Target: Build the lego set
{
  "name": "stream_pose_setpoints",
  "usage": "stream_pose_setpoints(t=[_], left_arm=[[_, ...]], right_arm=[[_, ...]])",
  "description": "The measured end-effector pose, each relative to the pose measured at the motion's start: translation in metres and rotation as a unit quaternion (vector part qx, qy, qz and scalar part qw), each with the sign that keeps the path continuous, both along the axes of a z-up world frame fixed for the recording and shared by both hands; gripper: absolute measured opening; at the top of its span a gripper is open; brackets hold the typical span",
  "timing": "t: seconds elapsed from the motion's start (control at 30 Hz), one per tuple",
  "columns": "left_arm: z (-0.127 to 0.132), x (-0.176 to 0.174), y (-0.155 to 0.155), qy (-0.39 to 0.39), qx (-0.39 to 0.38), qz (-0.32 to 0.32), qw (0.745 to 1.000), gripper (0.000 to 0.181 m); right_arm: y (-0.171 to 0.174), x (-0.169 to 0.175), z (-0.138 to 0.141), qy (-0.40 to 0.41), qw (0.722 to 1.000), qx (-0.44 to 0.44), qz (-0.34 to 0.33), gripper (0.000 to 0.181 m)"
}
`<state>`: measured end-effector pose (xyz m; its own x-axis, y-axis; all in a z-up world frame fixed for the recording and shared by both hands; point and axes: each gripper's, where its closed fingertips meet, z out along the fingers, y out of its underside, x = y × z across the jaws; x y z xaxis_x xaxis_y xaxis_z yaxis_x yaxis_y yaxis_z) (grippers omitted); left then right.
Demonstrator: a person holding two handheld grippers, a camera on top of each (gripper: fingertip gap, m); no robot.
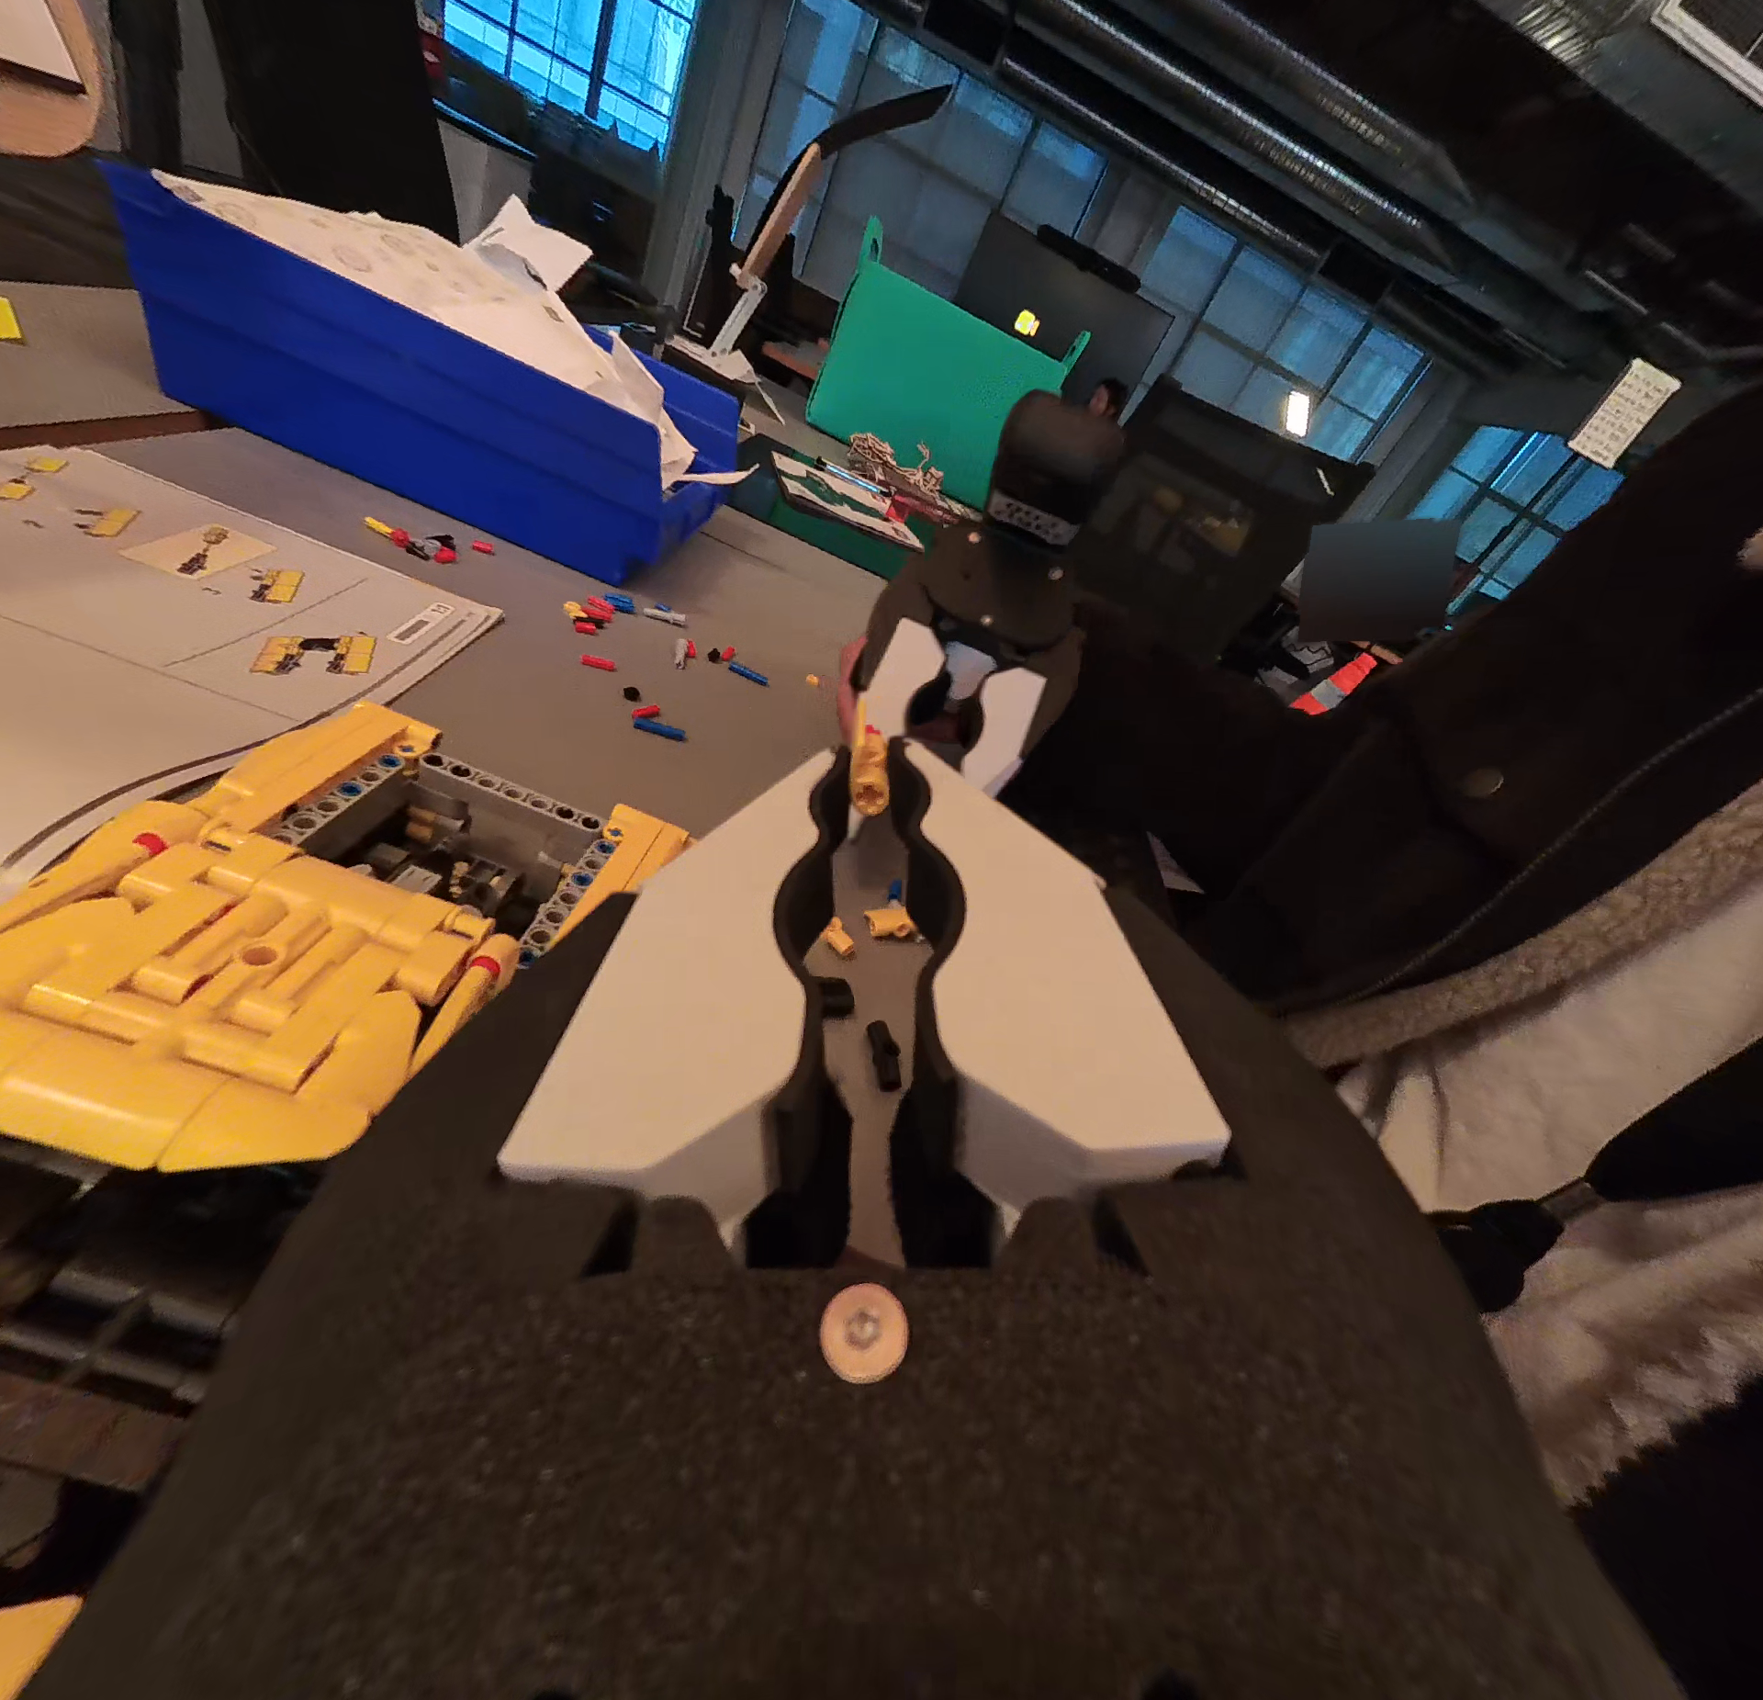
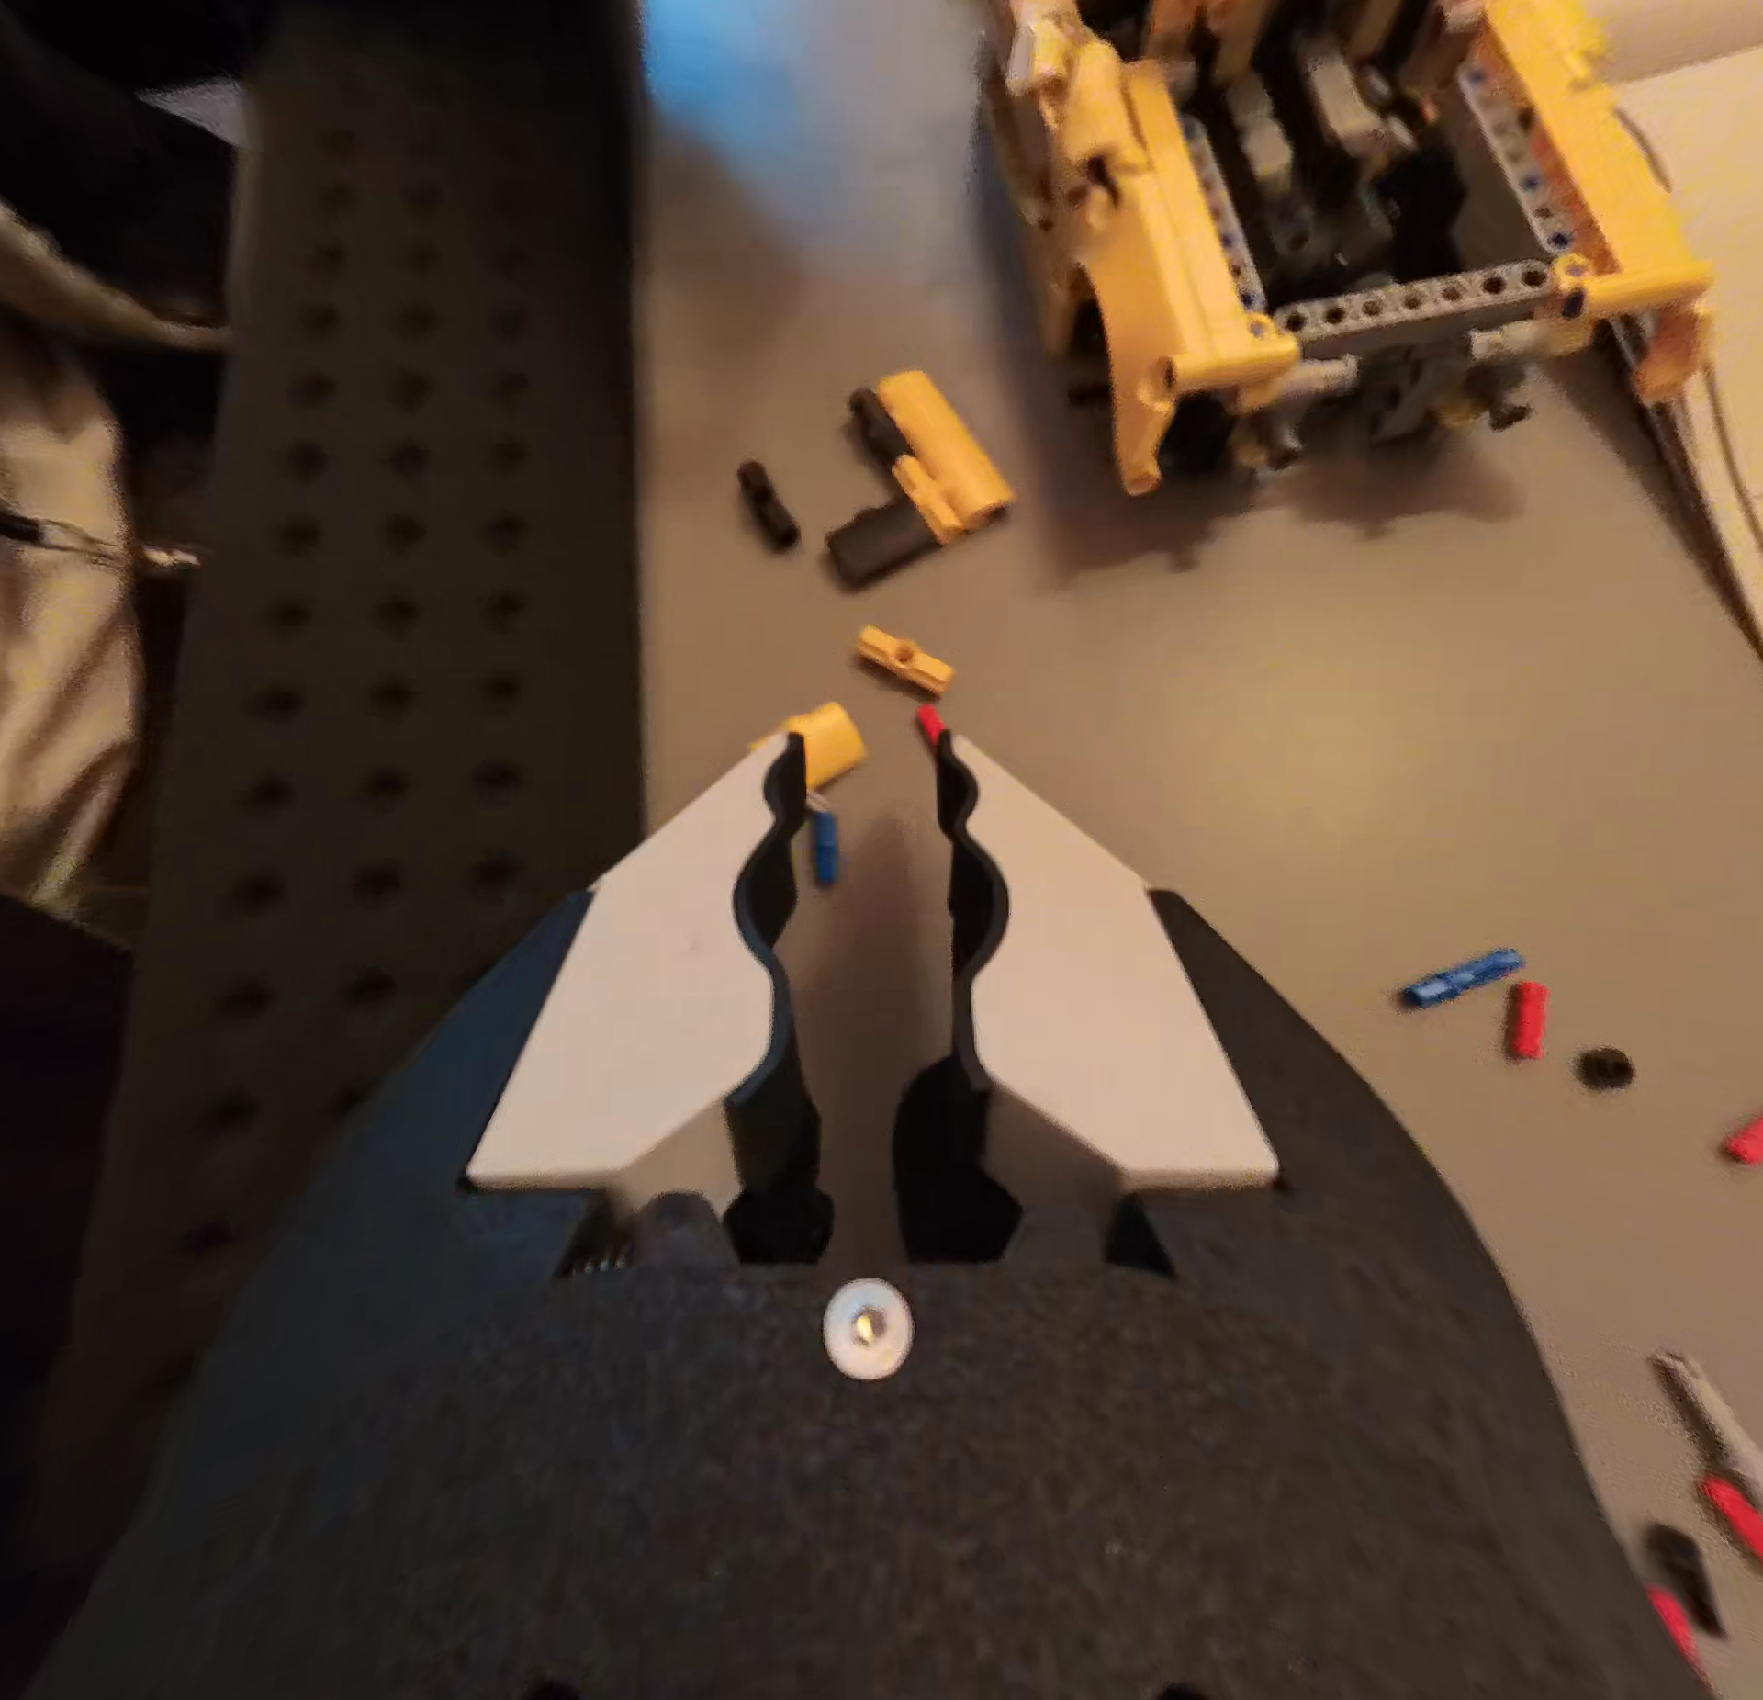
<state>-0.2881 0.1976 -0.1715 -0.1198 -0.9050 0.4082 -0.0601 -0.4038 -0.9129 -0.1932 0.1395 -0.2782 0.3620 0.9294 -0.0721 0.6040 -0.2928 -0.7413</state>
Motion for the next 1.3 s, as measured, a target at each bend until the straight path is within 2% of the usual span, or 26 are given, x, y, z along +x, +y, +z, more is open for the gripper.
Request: stream_pose_setpoints(t=[0.07,0.2,0.3,0.5,0.67,0.8,0.9,0.97,1.03,1.07,1.13,1.2,1.3], left_arm=[[-0.003,0.001,0.0,0.008,0.007,0.003,1.0,0.007],[-0.004,0.002,-0.001,0.011,0.011,0.003,1.0,0.007],[-0.004,0.002,0.0,0.013,0.013,0.006,1.0,0.007],[-0.009,0.005,-0.004,0.027,0.026,0.003,0.999,0.007],[-0.008,0.005,-0.005,0.025,0.027,0.001,0.999,0.007],[-0.008,0.006,-0.006,0.025,0.028,0.0,0.999,0.007],[-0.008,0.006,-0.007,0.025,0.028,-0.001,0.999,0.007],[-0.007,0.006,-0.007,0.024,0.027,-0.002,0.999,0.007],[-0.007,0.006,-0.008,0.023,0.027,-0.004,0.999,0.007],[-0.007,0.006,-0.009,0.023,0.027,-0.005,0.999,0.007],[-0.007,0.007,-0.011,0.024,0.029,-0.008,0.999,0.007],[-0.007,0.007,-0.012,0.025,0.03,-0.011,0.999,0.007],[-0.007,0.007,-0.014,0.025,0.031,-0.014,0.999,0.007]], right_arm=[[-0.011,-0.007,0.007,0.018,1.0,0.004,0.014,0.022],[-0.021,-0.009,-0.011,-0.054,0.997,0.037,0.028,0.021],[-0.019,-0.01,-0.009,-0.065,0.995,0.075,0.031,0.018],[-0.017,-0.009,-0.021,-0.096,0.993,0.056,0.034,0.019],[-0.015,-0.013,-0.015,-0.089,0.994,0.054,0.031,0.002],[-0.004,0.003,0.004,-0.088,0.994,0.063,-0.008,0.001],[-0.007,0.046,0.009,-0.171,0.984,-0.026,-0.042,0.0],[-0.02,0.084,0.01,-0.256,0.956,-0.127,-0.067,0.0],[-0.04,0.115,0.014,-0.336,0.91,-0.227,-0.083,0.0],[-0.054,0.129,0.015,-0.373,0.879,-0.287,-0.083,0.0],[-0.079,0.157,0.017,-0.458,0.798,-0.386,-0.074,0.0],[-0.088,0.17,0.014,-0.504,0.743,-0.436,-0.063,0.0],[-0.092,0.176,0.006,-0.539,0.699,-0.469,-0.036,0.0]])
